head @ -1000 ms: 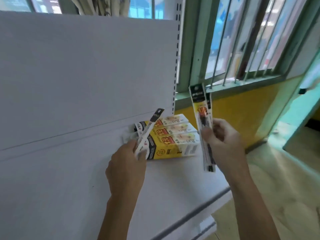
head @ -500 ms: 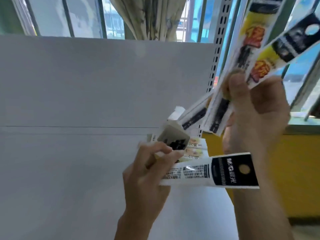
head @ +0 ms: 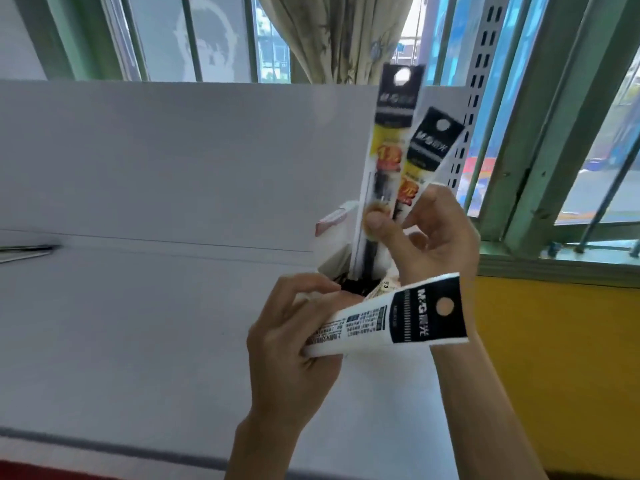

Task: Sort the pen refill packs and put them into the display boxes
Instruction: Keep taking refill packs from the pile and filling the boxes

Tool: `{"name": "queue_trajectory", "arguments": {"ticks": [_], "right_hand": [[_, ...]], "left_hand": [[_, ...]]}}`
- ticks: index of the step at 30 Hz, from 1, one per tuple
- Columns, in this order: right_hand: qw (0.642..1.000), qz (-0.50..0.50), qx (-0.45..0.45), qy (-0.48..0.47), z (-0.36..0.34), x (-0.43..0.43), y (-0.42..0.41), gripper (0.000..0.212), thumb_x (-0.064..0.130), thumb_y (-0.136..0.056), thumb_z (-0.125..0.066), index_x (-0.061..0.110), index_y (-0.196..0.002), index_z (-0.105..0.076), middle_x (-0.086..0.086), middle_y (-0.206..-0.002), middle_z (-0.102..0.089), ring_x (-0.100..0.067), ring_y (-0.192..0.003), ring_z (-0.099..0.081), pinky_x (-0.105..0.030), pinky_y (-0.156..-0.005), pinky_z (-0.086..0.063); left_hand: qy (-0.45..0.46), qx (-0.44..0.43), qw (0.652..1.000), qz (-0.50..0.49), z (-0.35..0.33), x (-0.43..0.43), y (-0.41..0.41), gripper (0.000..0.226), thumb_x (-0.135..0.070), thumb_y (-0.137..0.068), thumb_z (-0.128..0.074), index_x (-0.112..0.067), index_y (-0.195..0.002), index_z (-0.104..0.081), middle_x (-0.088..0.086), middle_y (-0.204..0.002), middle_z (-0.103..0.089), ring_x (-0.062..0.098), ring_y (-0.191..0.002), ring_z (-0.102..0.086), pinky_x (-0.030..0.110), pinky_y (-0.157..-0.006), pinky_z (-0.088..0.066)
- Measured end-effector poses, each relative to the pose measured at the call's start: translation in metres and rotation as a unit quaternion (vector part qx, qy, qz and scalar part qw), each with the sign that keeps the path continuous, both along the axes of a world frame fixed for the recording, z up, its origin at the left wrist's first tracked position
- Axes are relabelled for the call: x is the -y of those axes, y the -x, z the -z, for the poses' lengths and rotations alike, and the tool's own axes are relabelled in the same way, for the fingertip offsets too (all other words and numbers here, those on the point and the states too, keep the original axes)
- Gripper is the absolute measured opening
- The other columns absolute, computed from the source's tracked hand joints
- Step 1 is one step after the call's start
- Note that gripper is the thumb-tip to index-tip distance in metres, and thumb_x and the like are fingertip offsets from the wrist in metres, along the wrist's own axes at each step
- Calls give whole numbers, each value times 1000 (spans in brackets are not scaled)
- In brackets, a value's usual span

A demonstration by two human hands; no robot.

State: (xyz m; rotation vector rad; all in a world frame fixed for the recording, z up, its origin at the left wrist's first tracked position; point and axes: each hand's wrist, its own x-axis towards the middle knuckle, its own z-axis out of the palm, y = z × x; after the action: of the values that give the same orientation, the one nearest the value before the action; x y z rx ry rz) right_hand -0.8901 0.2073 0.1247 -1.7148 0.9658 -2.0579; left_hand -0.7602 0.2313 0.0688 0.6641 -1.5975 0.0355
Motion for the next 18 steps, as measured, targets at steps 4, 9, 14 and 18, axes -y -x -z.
{"name": "queue_trajectory", "arguments": {"ticks": [4, 9, 14, 18], "right_hand": [[973, -74, -123, -179, 10, -2, 9, 54, 66, -50, -69, 41, -97, -58, 10, -106, -61, -17, -98, -59, -44, -83, -50], [942, -182, -164, -229, 34, -7, 8, 86, 64, -48, -74, 44, -125, -42, 20, -125, -53, 1, -118, -49, -30, -100, -41], [938, -151, -208, -232, 55, -4, -10, 60, 14, -65, -81, 38, -111, -52, 16, -103, -59, 6, -98, -54, -6, -77, -44], [948, -101, -236, -188, 55, -2, -14, 55, 18, -62, -83, 33, -108, -57, 16, -107, -51, 8, -98, -47, 2, -73, -36]], "left_hand": [[-15, -19, 999, -39, 0, 3, -10, 8, -21, -82, -61, -19, -89, -64, -4, -92, -56, -8, -79, -54, 1, -63, -37], [-80, -63, 992, -73, -5, 3, -17, 18, -12, -74, -49, -15, -76, -67, 1, -81, -58, -7, -62, -50, 1, -52, -34], [-134, -225, 964, 37, -17, -6, -22, 31, -14, -72, -43, -32, -65, -67, 1, -62, -56, 5, -48, -41, 16, -48, -30], [-78, -364, 927, 40, -43, -20, -23, 28, -16, -78, -40, -27, -71, -64, -11, -70, -61, 7, -66, -50, 21, -61, -39]]}}
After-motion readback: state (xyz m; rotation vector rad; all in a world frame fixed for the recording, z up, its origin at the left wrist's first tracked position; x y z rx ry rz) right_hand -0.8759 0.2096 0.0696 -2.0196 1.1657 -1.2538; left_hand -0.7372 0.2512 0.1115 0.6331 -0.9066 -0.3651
